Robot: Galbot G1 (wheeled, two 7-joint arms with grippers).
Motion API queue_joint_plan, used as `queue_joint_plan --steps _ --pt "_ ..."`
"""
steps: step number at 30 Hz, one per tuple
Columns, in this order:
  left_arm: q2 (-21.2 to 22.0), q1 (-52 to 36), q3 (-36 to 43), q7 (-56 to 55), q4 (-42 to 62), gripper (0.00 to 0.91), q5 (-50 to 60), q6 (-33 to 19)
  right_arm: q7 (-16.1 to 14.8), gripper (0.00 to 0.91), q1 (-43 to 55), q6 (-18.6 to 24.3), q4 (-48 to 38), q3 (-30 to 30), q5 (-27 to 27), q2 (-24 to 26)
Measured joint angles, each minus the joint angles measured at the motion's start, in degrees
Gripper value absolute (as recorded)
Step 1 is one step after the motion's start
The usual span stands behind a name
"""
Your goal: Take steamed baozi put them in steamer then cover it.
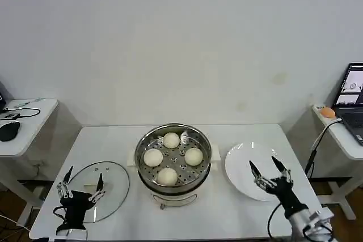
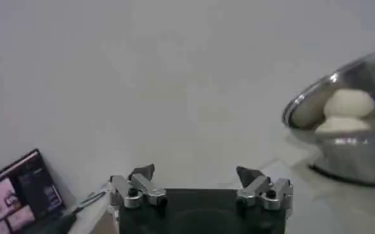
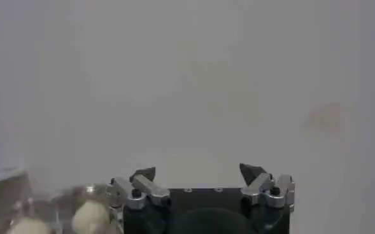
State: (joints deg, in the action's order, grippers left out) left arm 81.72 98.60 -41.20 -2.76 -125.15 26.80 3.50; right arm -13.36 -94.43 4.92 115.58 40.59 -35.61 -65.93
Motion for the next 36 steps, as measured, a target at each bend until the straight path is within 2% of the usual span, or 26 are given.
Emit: queue_joint_plan --steps 7,17,25,36 --pt "-2.5 -1.3 -0.5 -2.8 5.0 0.907 13.5 -3.4 1.0 0.907 -2.6 0.2 0.4 2.3 0.7 -1.9" --pt "-8.3 -3.9 -0.3 -7.3 14.9 0.907 32.9 -9.2 1.7 0.907 -3.0 -0.3 1.4 5.0 0.8 -3.5" --pt "-11.5 -6.0 -1.0 -9.1 22.8 0.907 40.4 -12.5 1.8 0.907 -3.4 -0.4 1.4 6.3 1.3 -4.6" --pt "-12.7 -8.9 -0.9 -9.8 29.8 0.907 45.2 -14.1 1.9 0.907 -3.5 -0.6 1.4 7.3 1.8 -5.4"
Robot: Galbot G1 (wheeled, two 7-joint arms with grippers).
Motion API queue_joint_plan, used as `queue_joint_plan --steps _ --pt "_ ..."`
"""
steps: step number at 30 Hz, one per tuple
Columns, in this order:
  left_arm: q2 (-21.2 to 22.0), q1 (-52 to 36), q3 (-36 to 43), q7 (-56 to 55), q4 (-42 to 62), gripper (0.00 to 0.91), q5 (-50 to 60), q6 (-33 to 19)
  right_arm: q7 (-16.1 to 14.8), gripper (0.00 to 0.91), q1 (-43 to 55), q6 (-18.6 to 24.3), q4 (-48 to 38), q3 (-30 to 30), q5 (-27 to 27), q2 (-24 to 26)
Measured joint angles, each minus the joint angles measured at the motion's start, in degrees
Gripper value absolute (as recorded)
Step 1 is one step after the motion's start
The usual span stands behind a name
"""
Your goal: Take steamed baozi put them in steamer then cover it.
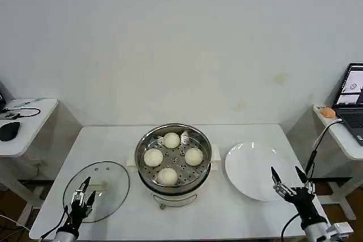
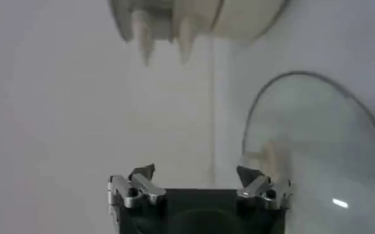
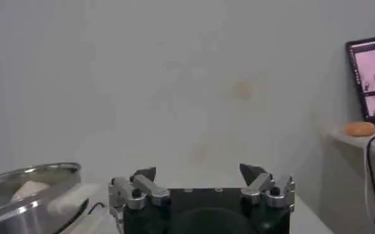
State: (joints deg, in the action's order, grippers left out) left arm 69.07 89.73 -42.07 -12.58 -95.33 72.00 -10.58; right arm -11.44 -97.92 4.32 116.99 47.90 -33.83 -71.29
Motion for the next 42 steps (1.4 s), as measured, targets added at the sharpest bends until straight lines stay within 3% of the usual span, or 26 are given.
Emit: queue_joint_plan --steps 41,42 --pt "1.3 -12.2 2.4 1.9 8.5 0.907 0.7 1.7 -0.6 0.907 -0.7 0.8 -1.8 0.1 1.5 -1.9" --pt "1.5 -12.4 2.5 1.9 8.5 0.877 0.4 2.0 -0.6 0.907 -0.7 0.8 -1.9 0.0 1.6 -1.9"
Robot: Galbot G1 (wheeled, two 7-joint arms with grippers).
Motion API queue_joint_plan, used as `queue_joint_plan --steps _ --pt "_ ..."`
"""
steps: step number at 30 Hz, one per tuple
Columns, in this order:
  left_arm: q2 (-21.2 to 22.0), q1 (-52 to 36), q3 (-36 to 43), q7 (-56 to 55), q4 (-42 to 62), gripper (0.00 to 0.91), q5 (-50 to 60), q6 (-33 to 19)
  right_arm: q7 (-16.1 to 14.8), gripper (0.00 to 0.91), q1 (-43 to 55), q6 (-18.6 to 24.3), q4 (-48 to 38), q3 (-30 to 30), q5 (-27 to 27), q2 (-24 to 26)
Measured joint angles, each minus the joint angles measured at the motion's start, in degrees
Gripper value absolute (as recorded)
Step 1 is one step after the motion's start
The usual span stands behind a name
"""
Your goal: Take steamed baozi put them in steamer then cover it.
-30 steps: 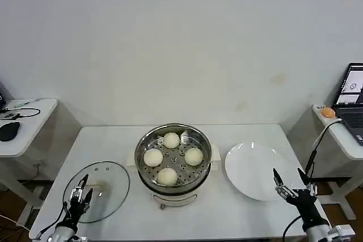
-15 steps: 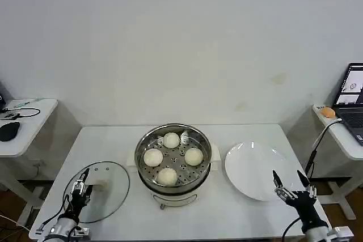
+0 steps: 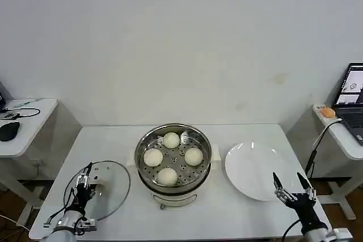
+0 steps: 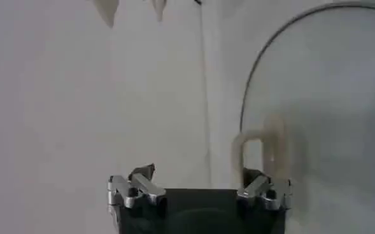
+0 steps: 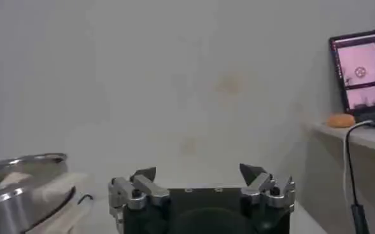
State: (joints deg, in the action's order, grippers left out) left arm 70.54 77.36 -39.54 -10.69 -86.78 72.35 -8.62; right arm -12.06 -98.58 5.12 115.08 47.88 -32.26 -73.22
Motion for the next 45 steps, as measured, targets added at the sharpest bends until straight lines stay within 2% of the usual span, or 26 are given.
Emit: queue_joint_plan --steps 1,2,3,4,5,7,8,10,14,34,45 --pt "0.1 -0.1 0.1 0.0 0.1 0.826 -0.3 0.2 0.0 0.907 0.0 0.0 -0.1 -0.1 0.0 -0.1" --pt "0.3 -0.3 0.2 0.0 0.1 0.645 -0.6 0.5 0.0 0.907 0.0 0.0 -0.1 -0.1 0.1 -0.1" --pt "0.4 -0.4 0.3 -0.1 0.1 0.584 -0.9 0.8 0.0 0.907 0.0 0.1 -0.2 -0.2 0.2 -0.2" --pt "0.5 -0.5 0.4 -0.1 0.2 0.413 -1.3 1.1 0.0 0.907 0.0 0.1 -0.2 -0.2 0.2 -0.2" --pt "0.6 -0.5 0.5 -0.1 0.2 0.282 -1.5 1.4 0.0 0.907 -0.1 0.1 -0.2 -0.3 0.2 -0.2" --pt "0.7 -0.4 0.7 -0.1 0.3 0.202 -2.0 2.1 0.0 0.907 -0.1 0.2 -0.2 -0.4 0.3 -0.3" --pt "0.7 -0.3 0.8 -0.1 0.4 0.071 -2.2 2.4 0.0 0.907 -0.1 0.2 -0.2 -0.4 0.4 -0.3" --pt "1.0 -0.3 0.9 -0.2 0.7 0.030 -2.5 2.8 0.0 0.907 -0.1 0.2 -0.3 -0.5 0.4 -0.5" --pt "1.4 -0.7 1.1 -0.2 1.4 0.000 -3.0 3.4 0.0 0.907 -0.1 0.4 -0.3 -0.6 0.7 -0.6" --pt "2.3 -1.6 0.7 0.4 3.0 0.000 -4.6 4.1 -0.1 0.907 -0.4 0.9 -0.2 -0.8 0.9 -0.8" --pt "3.6 2.1 -1.2 2.1 -3.4 0.000 -6.1 5.7 0.2 0.907 0.2 0.7 0.3 -0.2 0.2 -0.2"
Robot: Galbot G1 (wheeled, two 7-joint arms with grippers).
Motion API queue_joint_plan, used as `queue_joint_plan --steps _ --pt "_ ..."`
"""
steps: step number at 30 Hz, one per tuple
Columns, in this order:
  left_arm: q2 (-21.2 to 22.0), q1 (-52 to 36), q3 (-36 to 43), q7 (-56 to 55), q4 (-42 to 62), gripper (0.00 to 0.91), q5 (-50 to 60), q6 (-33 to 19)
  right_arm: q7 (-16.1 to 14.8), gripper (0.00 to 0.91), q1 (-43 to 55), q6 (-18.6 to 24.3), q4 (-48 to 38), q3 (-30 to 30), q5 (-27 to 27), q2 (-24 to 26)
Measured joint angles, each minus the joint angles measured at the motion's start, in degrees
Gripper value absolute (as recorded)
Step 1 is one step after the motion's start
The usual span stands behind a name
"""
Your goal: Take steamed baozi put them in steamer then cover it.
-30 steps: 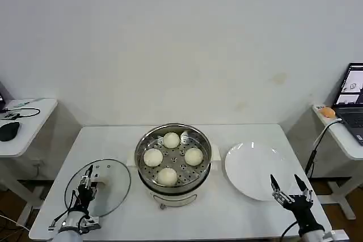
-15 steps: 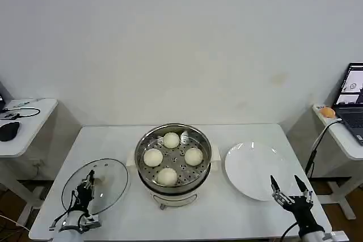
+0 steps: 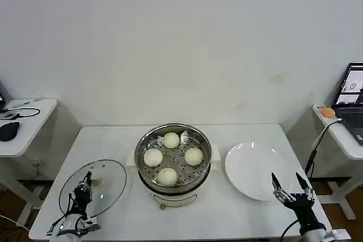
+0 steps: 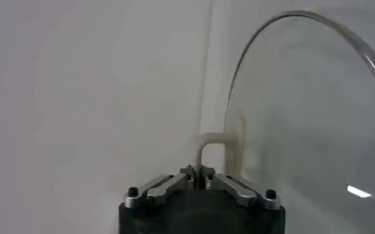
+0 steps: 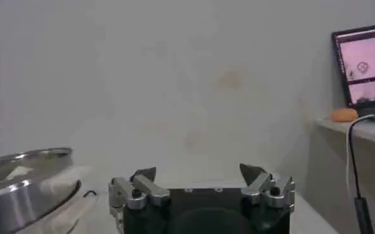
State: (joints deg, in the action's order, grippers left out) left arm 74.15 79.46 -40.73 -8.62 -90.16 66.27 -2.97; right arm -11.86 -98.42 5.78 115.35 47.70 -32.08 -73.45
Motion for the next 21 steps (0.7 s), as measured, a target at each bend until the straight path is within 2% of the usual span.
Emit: queue_joint_plan --steps 11,21 --pt "-1.5 4.5 -3.4 3.4 -13.7 0.000 -0.9 4.6 0.1 0.907 0.5 -0.1 0.2 0.5 -0.7 0.1" --pt "-4.1 4.5 -2.9 10.4 -29.0 0.000 0.7 12.8 0.1 0.907 0.2 -0.1 0.5 1.3 -0.8 0.0"
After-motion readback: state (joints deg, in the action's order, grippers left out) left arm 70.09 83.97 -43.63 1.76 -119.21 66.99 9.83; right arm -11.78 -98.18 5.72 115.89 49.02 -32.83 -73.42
